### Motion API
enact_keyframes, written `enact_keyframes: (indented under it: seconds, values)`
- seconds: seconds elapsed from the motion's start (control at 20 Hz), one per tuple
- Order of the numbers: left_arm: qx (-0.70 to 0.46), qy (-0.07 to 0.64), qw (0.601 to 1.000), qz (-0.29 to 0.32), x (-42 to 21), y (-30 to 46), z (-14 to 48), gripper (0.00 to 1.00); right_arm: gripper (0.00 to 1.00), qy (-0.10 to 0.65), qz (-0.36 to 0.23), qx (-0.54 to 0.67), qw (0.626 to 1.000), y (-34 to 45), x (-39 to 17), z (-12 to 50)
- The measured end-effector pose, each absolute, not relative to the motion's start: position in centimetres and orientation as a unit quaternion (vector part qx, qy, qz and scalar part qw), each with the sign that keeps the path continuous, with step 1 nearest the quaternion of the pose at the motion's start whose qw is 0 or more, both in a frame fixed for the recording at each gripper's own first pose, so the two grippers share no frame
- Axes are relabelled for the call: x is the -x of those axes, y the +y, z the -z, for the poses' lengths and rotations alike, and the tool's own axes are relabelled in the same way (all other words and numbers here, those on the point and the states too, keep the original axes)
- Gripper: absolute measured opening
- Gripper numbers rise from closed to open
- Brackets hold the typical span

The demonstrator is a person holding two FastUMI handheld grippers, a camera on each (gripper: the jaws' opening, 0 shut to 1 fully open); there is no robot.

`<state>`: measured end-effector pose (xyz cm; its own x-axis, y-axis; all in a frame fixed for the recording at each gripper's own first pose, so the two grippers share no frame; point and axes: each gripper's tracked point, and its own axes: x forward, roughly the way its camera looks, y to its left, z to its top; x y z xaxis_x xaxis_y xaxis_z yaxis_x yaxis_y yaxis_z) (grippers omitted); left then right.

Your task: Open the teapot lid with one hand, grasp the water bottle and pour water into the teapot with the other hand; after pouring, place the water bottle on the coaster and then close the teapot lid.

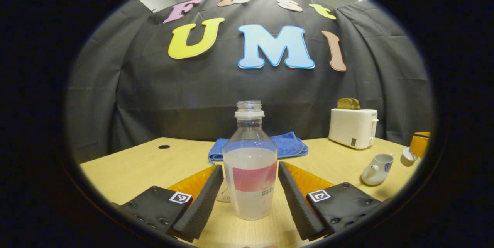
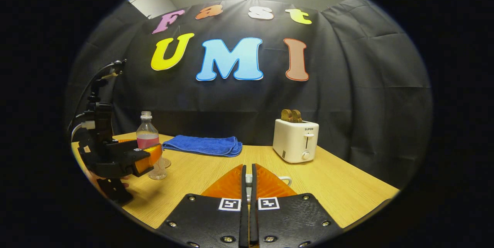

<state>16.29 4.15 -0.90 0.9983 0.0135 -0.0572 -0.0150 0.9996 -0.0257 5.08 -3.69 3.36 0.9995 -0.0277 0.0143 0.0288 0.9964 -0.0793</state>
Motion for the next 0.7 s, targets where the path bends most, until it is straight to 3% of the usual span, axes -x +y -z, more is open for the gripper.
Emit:
enact_keyframes:
  seconds: [0.3, 0.4, 0.7]
  values:
    - [0.023, 0.026, 0.999, -0.002, -17.5, 4.4, 1.1, 0.98, 0.02, -0.006, 0.01, 0.036, 0.999, -3.8, -4.6, -3.3]
    - [0.022, 0.031, 0.999, -0.001, -17.3, 4.4, 1.0, 0.89, 0.02, -0.006, 0.005, 0.034, 0.999, -3.6, -4.2, -3.4]
    - [-0.006, 0.045, 0.999, 0.011, -16.4, 3.1, 0.8, 0.86, 0.02, -0.001, -0.007, 0.016, 1.0, -3.9, 0.1, -2.8]
